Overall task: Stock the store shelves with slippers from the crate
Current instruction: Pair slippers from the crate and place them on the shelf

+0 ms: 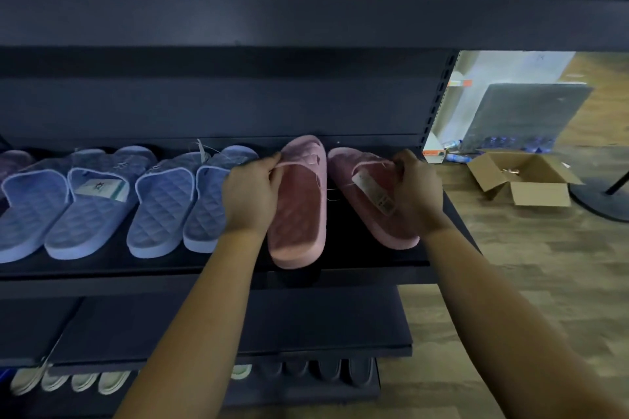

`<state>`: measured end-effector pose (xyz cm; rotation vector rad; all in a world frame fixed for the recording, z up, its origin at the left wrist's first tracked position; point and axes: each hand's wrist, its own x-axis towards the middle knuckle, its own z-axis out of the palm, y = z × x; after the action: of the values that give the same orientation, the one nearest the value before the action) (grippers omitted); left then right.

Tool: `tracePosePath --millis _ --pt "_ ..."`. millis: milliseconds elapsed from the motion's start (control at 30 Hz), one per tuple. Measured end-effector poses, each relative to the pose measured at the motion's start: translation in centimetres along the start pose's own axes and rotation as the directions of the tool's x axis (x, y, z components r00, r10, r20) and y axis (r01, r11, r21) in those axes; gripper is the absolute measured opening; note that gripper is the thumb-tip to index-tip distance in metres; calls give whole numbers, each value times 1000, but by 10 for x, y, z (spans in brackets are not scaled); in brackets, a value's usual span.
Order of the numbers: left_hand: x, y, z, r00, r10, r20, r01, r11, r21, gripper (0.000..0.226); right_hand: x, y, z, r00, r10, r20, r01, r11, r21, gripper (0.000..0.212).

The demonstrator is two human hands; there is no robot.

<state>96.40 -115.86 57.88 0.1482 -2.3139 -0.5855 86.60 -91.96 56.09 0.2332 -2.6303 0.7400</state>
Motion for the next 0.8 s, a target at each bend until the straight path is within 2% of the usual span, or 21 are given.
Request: tracePosePath --millis 100,267,333,400,467,567,800 --pt "-1 0 3 999 6 37 -9 996 87 26 -9 4 -4 999 1 -41 1 999 52 16" --pt "-13 1 21 992 -58 110 42 988 147 26 -28 -7 -3 998 -40 43 33 990 137 11" --pt "-20 0 23 984 -87 156 77 995 66 40 -34 -10 -1 999 -32 39 25 982 190 18" --pt "-29 3 24 939 -157 304 177 983 -39 62 -38 -12 0 999 -36 12 33 974 222 23" --pt "-37 6 25 908 -171 383 215 974 -75 81 -42 -13 1 999 -54 4 52 971 234 28" --pt "-34 5 28 923 -145 355 183 980 -75 86 -43 -17 5 998 -70 0 68 969 236 25" --pt "-20 5 40 938 -130 320 153 987 -47 73 -32 -13 -2 1000 0 -24 6 966 258 18"
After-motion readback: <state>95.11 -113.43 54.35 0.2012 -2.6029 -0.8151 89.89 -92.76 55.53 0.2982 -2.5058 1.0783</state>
